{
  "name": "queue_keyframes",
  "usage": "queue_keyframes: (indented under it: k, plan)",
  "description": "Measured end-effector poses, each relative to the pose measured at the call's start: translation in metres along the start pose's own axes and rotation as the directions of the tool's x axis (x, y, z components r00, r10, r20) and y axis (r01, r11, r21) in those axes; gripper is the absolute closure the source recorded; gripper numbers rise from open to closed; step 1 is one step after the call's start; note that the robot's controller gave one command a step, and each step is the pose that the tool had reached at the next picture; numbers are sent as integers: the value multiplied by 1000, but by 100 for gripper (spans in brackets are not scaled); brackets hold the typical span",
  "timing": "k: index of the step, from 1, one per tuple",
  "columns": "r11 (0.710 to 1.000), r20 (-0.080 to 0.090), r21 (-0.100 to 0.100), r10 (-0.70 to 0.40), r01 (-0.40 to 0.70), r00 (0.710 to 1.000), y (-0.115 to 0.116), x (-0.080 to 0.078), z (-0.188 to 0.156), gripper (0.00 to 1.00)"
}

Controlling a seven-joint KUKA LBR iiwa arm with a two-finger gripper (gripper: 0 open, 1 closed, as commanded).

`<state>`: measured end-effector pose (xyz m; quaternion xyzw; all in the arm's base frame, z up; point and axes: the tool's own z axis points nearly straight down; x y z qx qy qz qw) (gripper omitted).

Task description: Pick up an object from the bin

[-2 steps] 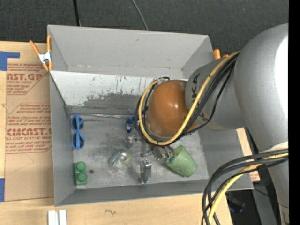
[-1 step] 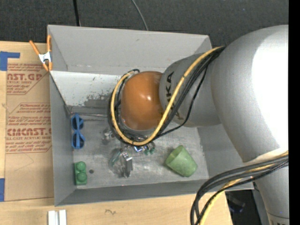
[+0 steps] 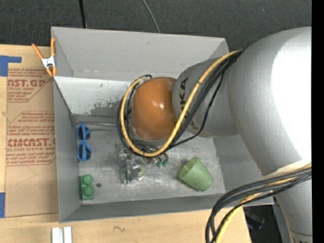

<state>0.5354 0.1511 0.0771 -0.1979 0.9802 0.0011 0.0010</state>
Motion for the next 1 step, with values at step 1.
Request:
queue_keyframes:
  k: [1]
  plan:
    - [997,7,4,-82,82,997,-25,22,-160,100]
